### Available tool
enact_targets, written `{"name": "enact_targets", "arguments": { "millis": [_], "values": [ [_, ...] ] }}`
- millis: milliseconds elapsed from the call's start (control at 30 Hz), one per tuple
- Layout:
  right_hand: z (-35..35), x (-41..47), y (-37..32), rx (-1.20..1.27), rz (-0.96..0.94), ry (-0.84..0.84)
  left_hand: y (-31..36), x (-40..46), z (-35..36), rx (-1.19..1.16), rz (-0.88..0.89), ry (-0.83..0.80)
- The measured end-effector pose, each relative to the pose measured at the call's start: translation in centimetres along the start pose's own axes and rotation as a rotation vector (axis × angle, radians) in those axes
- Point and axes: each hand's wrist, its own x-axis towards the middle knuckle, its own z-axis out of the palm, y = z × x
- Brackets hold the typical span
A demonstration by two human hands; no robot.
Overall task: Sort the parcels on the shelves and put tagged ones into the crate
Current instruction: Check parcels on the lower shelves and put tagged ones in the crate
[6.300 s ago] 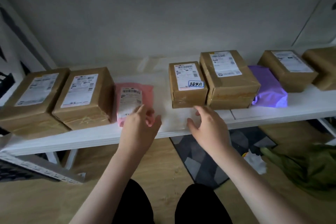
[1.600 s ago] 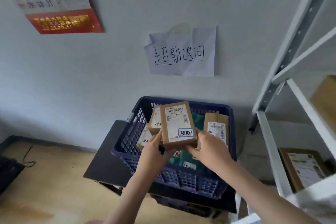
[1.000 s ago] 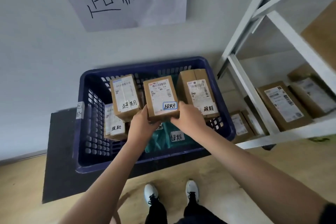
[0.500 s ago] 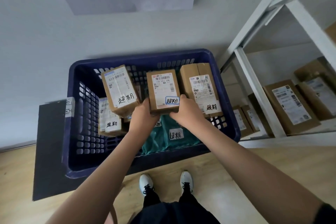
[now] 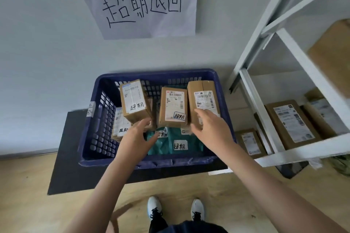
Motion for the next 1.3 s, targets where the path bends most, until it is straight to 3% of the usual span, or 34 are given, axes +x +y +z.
{"name": "enact_targets", "arguments": {
  "millis": [133, 267, 700, 867, 1033, 1300],
  "values": [
    [-1.3, -2.0, 1.5, 0.034, -0.004, 0.021, 1.3, -2.0, 0.4, 0.053, 0.005, 0.082],
    [-3.0, -4.9, 2.2, 0.044, 0.046, 0.04, 2.9, -3.4, 1.2, 0.109, 0.022, 0.055],
    [-9.9, -21.5, 6.8, -0.197, 0.462, 0.032, 13.7, -7.2, 7.9, 0.193, 0.47, -0.15],
    [-13.1, -29.3, 11.8, -0.158, 0.633, 0.069, 18.2, -11.7, 13.3, 0.234, 0.576, -0.284],
    [-16.0, -36.8, 18.2, -0.129, 0.743, 0.09, 23.5, -15.2, 19.3, 0.27, 0.569, -0.334],
    [-22.0, -46.9, 30.5, -0.116, 0.742, 0.092, 34.5, -21.5, 30.5, 0.279, 0.514, -0.335]
  ]
}}
